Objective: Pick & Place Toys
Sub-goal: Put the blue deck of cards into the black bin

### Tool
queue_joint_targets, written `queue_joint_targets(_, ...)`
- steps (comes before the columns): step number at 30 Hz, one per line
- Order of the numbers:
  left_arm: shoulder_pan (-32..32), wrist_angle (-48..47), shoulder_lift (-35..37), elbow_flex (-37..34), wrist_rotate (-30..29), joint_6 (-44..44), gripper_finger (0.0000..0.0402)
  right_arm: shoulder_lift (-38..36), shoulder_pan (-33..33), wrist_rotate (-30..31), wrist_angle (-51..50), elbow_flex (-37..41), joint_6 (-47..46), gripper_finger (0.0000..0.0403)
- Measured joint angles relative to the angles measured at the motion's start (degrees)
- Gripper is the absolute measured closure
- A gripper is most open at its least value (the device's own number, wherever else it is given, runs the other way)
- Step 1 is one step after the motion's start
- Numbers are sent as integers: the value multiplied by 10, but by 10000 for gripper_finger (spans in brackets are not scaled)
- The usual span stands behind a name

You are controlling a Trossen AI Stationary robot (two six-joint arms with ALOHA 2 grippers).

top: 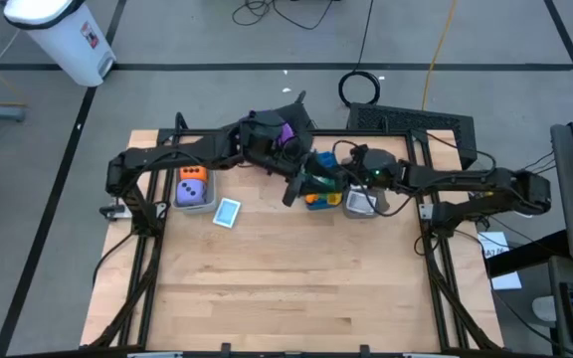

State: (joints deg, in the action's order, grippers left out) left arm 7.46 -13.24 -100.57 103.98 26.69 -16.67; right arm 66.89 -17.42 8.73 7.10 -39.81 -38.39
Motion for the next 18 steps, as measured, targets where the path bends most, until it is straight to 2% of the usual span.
queue_joint_targets(4,14,-55,25,0,-2,20,186,-28,-7,0,3,0,5,277)
queue_joint_targets(10,19,-200,70,0,-71,74,186,-59,-8,0,26,0,16,275)
queue_joint_targets(15,0,-334,72,-1,-112,80,186,-81,-7,-6,43,0,29,275)
queue_joint_targets(18,-23,-343,66,-37,-128,80,186,-90,-7,-34,63,0,48,275)
